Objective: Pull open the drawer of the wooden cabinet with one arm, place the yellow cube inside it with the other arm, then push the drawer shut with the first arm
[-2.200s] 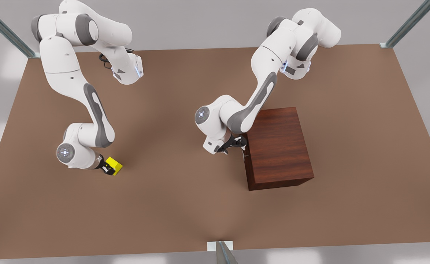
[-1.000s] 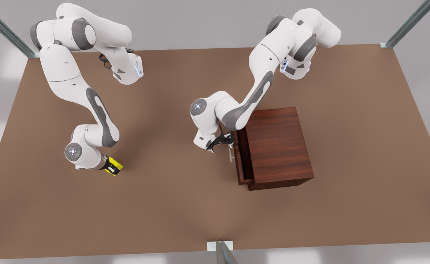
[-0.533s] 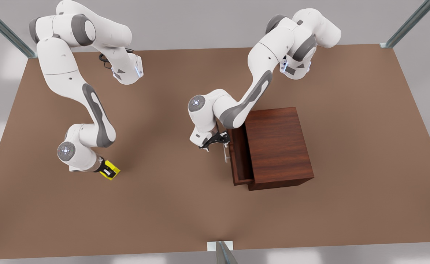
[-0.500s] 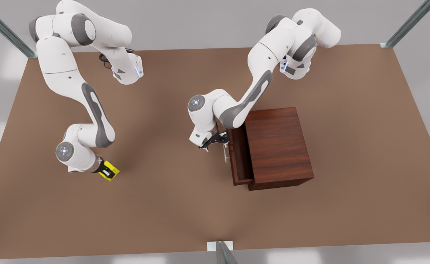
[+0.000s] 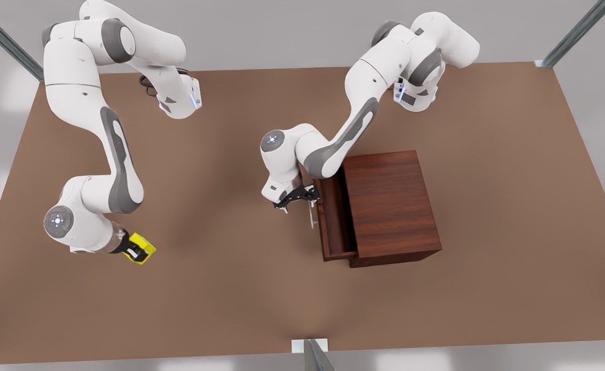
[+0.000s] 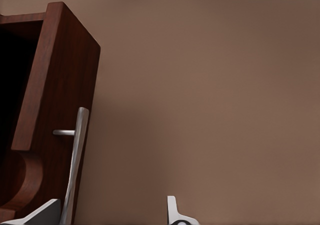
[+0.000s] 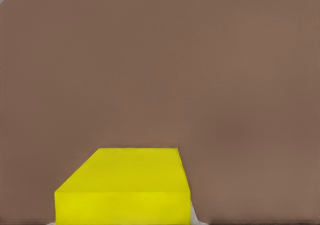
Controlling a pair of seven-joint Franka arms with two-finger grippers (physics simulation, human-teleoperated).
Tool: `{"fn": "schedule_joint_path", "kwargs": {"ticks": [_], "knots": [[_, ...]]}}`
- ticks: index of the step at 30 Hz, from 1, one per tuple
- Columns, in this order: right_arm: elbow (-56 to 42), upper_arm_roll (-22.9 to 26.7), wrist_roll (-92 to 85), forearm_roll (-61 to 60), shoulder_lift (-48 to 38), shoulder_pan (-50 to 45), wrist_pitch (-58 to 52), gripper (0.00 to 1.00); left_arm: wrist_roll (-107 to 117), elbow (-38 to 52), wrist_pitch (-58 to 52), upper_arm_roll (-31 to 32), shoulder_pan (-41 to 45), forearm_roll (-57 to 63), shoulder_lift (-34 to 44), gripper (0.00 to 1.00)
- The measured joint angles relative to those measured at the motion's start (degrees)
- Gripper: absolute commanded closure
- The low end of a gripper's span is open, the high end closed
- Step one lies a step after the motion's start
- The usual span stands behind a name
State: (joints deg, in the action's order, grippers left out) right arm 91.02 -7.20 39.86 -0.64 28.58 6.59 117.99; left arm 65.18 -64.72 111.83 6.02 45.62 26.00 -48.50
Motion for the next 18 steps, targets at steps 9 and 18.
{"fn": "schedule_joint_path", "kwargs": {"ticks": [9, 18], "knots": [[-3.6, -0.8, 5.1, -0.2, 0.0, 0.1, -6.0, 0.32, 1.6, 1.5, 0.0, -0.4, 1.3, 1.9, -0.9, 0.0], [-3.7, -0.7, 11.5, -1.8, -0.3, 0.4, -7.6, 0.32, 4.6, 5.8, -6.1, 0.2, 3.7, 3.8, -0.6, 0.0]]}}
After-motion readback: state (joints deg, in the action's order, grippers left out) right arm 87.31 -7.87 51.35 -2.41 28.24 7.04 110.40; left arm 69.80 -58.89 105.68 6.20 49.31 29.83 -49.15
